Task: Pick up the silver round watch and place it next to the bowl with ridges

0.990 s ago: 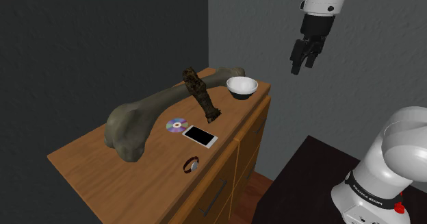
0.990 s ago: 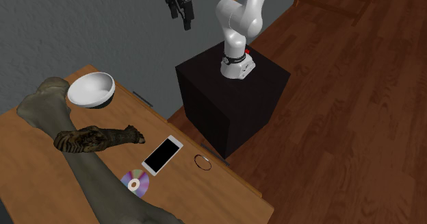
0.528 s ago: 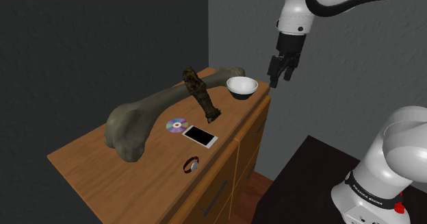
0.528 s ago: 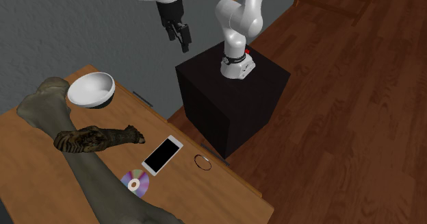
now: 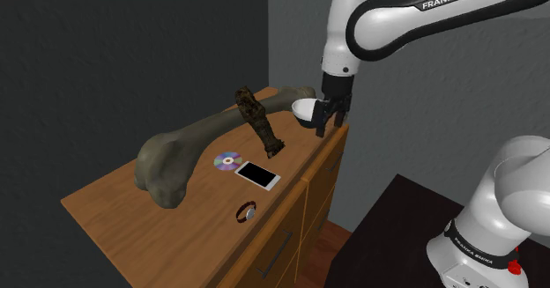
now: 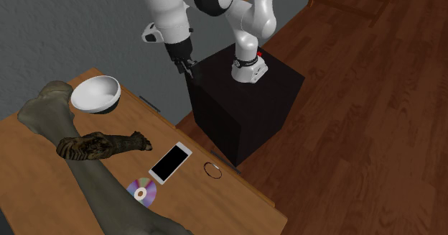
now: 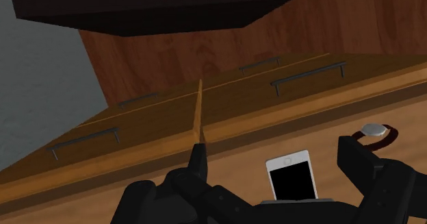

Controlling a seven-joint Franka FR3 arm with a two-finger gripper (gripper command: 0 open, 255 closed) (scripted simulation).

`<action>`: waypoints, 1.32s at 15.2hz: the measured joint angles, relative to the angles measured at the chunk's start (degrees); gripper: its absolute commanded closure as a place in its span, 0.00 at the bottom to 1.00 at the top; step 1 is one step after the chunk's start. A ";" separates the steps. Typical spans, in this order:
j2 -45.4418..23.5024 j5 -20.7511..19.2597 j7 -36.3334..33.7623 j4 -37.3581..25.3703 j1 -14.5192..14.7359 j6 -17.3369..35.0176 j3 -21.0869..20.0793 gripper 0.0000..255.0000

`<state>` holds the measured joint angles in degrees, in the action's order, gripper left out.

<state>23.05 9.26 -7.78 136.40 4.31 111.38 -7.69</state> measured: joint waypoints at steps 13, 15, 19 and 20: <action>-26.16 3.01 -1.34 -10.89 4.37 14.00 -5.25 0.00; -30.62 2.81 -1.72 -13.98 5.10 15.24 -5.84 0.00; -38.73 2.49 -2.17 -19.58 6.66 17.39 -6.82 0.00; -41.12 2.21 -2.52 -21.70 7.20 17.61 -7.01 0.00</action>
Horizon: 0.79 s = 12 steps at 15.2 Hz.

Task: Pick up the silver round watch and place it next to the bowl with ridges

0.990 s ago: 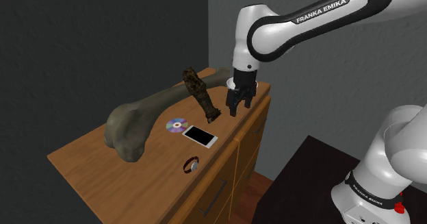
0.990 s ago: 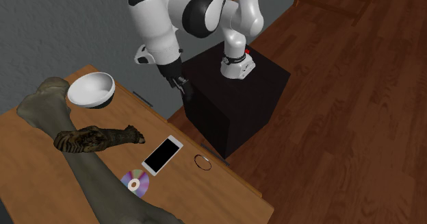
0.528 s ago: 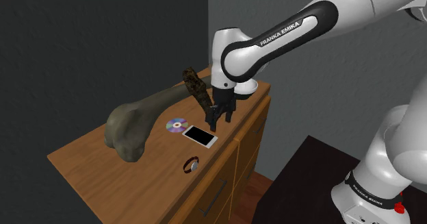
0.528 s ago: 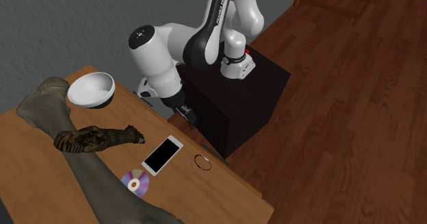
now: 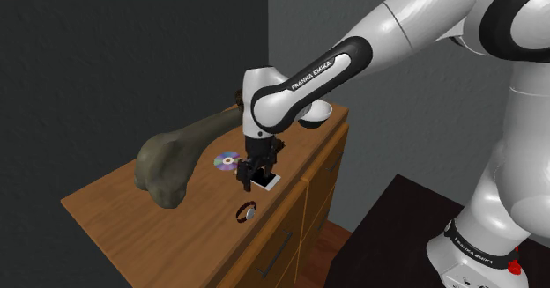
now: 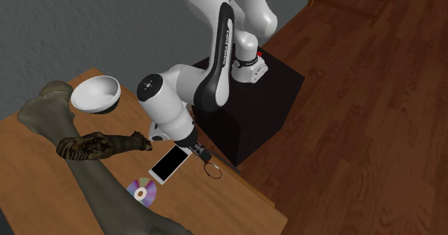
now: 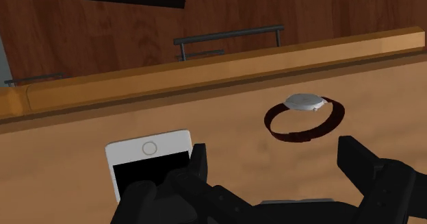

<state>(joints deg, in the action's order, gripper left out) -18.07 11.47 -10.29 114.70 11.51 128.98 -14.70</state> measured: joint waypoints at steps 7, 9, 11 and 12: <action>-5.43 -0.37 -0.37 -1.62 1.37 3.73 -0.34 0.00; -6.56 -0.50 -0.39 -1.60 1.62 4.91 -0.30 0.00; -6.80 -0.51 -0.46 -1.46 1.74 5.30 -0.32 0.00; -6.82 -0.51 -0.48 -1.45 1.76 5.35 -0.33 0.00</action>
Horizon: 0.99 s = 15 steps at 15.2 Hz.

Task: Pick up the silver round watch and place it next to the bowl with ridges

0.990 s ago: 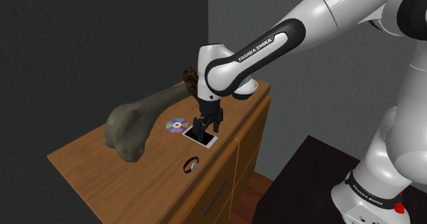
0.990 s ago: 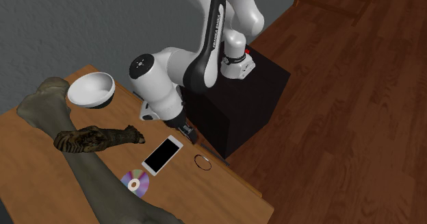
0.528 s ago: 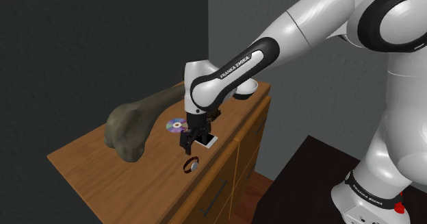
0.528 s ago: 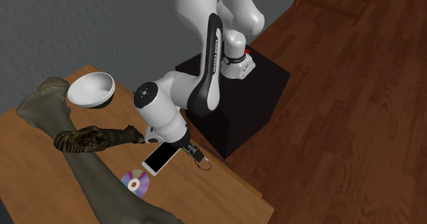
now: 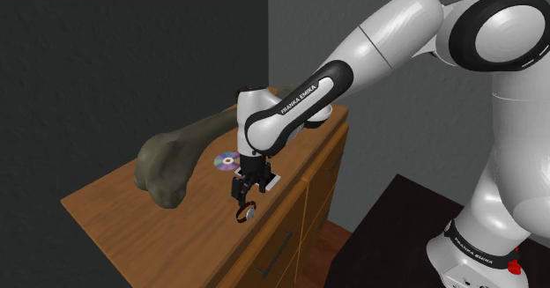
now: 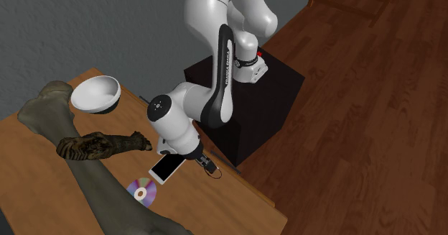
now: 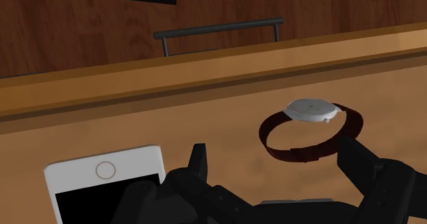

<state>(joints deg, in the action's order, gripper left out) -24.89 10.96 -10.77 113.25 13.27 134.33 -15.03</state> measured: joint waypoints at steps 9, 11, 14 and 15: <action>-0.02 0.00 -0.02 0.01 0.02 0.05 -0.01 1.00; -0.02 0.00 -0.02 0.01 0.02 0.05 -0.01 1.00; -0.02 0.00 -0.02 0.01 0.02 0.05 -0.01 1.00; 0.30 0.03 -0.07 0.00 -0.01 -0.29 -0.03 1.00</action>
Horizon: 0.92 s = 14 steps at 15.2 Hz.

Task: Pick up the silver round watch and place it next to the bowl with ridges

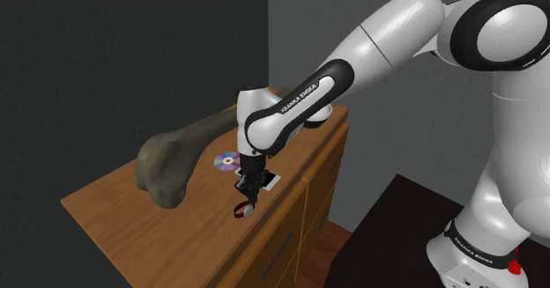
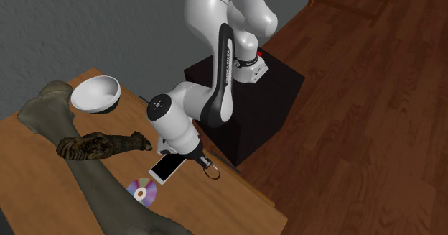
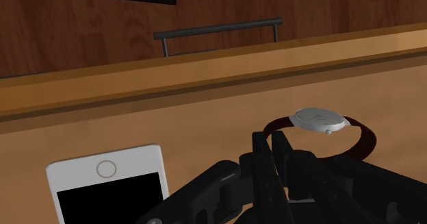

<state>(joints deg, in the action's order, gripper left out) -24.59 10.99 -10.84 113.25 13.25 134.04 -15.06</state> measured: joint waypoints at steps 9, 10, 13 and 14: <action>4.26 0.36 -0.76 -1.01 -0.40 -5.12 -0.31 1.00; 4.57 0.35 -1.00 -1.40 -0.35 -5.77 -0.35 1.00; 5.99 0.47 -1.13 -2.00 -0.59 -7.77 -0.39 1.00; 6.38 0.49 -1.18 -2.24 -0.66 -8.41 -0.39 1.00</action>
<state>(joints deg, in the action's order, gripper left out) -18.20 11.48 -12.02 111.00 12.59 125.63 -15.45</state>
